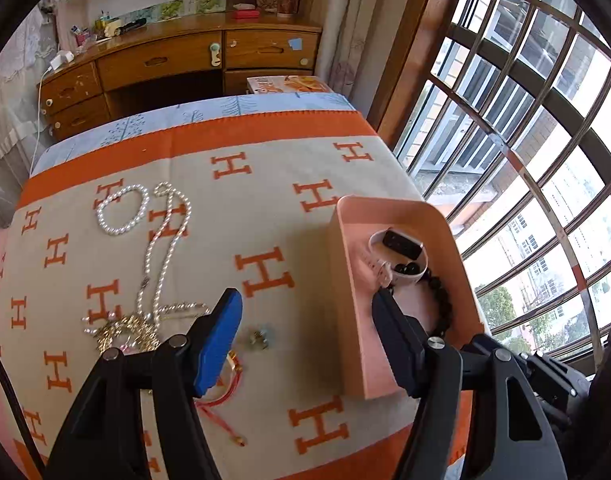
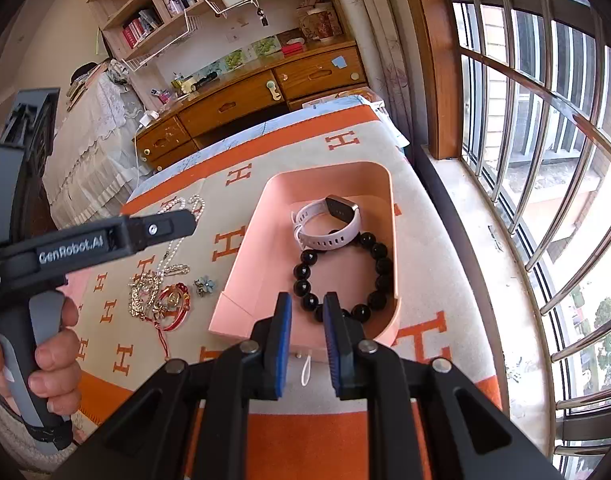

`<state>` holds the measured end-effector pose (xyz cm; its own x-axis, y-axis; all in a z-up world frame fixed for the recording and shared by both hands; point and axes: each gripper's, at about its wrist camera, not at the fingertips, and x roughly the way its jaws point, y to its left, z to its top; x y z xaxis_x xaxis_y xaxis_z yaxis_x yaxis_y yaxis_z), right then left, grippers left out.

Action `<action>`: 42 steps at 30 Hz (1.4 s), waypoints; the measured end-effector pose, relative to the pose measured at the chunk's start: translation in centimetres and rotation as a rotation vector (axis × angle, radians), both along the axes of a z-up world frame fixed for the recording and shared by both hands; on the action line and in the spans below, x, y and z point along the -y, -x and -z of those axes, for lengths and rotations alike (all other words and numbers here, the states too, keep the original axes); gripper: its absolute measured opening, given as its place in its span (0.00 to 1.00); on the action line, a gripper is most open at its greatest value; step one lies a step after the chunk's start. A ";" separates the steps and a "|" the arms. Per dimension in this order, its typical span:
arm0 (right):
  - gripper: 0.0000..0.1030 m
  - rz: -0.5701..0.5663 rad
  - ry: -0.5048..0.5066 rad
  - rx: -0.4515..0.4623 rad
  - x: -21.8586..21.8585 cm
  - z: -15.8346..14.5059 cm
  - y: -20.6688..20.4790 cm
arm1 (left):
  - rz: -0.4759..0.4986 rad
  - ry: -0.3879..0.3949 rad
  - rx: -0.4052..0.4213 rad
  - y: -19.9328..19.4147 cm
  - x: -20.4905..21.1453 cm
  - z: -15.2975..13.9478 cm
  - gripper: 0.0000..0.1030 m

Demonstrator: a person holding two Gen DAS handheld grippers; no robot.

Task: Organize jewelry
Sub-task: 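Carry the watch into the pink box and open the left gripper, then withdraw the left gripper from the box toward the pearls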

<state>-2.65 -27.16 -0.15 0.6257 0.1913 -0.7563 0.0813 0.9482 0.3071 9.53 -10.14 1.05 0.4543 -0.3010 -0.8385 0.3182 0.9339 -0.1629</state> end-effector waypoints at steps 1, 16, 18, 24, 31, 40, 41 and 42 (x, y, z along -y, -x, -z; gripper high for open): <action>0.16 -0.003 0.001 0.000 -0.2 0.0 0.1 | -0.011 -0.009 -0.007 0.5 -0.9 0.3 0.64; 0.16 -0.113 0.038 -0.003 -5.6 -1.6 -0.8 | -0.286 -0.067 -0.088 4.1 -16.1 4.1 0.79; 0.16 -0.141 0.060 0.003 -6.9 -2.1 -1.4 | -0.316 -0.063 -0.094 4.1 -18.0 4.3 0.79; 0.16 -0.237 0.052 -0.025 -10.5 -2.9 -4.2 | -0.383 -0.064 -0.111 2.8 -22.1 4.5 0.79; 0.16 -0.316 0.056 -0.117 -14.3 -2.8 -10.0 | -0.361 -0.085 -0.138 -1.3 -24.3 4.5 0.79; 0.36 -0.357 0.031 -0.250 -17.2 -1.4 -21.6 | -0.295 -0.065 -0.163 -11.6 -23.6 3.7 0.79; 0.37 -0.354 0.031 -0.253 -17.5 -1.1 -22.7 | -0.297 -0.065 -0.173 -12.8 -23.3 3.8 0.79; 0.37 -0.348 0.034 -0.250 -17.7 -0.8 -23.7 | -0.294 -0.067 -0.183 -13.9 -23.1 4.1 0.79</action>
